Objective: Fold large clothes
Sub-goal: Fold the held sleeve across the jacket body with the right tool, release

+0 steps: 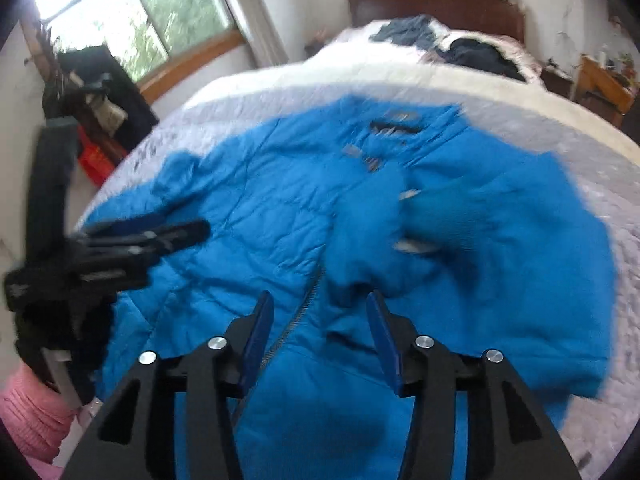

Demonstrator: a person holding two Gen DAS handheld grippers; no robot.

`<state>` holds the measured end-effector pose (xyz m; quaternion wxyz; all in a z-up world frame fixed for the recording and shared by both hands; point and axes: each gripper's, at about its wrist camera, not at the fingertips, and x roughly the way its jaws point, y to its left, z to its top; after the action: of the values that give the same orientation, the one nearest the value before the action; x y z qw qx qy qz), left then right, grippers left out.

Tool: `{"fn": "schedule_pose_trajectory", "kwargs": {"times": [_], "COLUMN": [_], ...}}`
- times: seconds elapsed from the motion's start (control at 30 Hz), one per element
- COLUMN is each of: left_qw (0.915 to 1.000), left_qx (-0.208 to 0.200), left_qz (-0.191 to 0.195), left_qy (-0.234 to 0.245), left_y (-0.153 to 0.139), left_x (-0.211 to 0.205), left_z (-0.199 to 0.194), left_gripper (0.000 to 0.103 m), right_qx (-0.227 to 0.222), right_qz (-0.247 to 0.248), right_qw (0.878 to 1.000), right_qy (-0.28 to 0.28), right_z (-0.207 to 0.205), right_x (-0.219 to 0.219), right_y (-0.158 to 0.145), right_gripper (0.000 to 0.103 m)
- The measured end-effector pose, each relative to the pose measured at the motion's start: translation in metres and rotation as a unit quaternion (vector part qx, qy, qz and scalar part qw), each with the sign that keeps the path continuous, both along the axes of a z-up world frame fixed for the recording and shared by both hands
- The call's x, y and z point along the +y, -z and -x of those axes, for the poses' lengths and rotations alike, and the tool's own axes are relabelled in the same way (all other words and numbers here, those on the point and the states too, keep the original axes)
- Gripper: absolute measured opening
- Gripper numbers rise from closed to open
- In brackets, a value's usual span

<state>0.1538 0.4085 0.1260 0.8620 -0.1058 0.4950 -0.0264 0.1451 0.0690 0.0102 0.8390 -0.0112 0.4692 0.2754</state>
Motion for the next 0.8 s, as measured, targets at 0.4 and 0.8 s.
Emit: {"fn": "schedule_pose_trajectory", "kwargs": {"times": [0.4,0.8], "left_qw": [0.9911,0.9978], "left_qx": [0.083,0.017], "left_qz": [0.058,0.054], "left_qy": [0.087,0.034], "left_y": [0.033,0.005], "left_x": [-0.11,-0.072], "left_z": [-0.051,-0.045], "left_gripper": [0.056,0.011], "right_qx": [-0.012,-0.033], "right_qz": [-0.068,-0.101], "right_qw": [0.98,0.975], "right_qy": [0.184,0.197], "right_z": [-0.037,-0.03], "right_x": [-0.127,-0.152], "right_y": [-0.006,-0.026], "right_gripper": [0.043,0.044]}}
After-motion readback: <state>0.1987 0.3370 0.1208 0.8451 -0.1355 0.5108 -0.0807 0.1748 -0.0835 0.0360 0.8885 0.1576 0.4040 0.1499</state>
